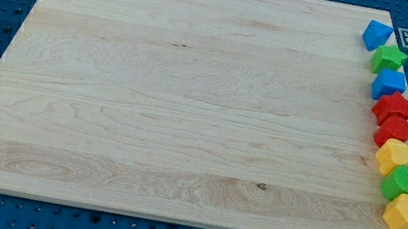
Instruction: Push the yellow hexagon to left
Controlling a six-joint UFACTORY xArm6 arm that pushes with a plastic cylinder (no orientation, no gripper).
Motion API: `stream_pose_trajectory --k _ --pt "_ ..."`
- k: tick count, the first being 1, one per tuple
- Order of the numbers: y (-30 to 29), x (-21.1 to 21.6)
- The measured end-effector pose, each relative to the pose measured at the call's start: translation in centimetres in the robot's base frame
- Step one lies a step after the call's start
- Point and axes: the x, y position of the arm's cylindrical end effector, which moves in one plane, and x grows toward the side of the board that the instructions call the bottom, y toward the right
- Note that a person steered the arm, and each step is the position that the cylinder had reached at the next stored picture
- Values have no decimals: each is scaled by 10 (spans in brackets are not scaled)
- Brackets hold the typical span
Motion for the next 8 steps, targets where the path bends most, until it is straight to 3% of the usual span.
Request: stream_pose_trajectory --k 2,8 --pt "-65 0" --pt "-119 1"
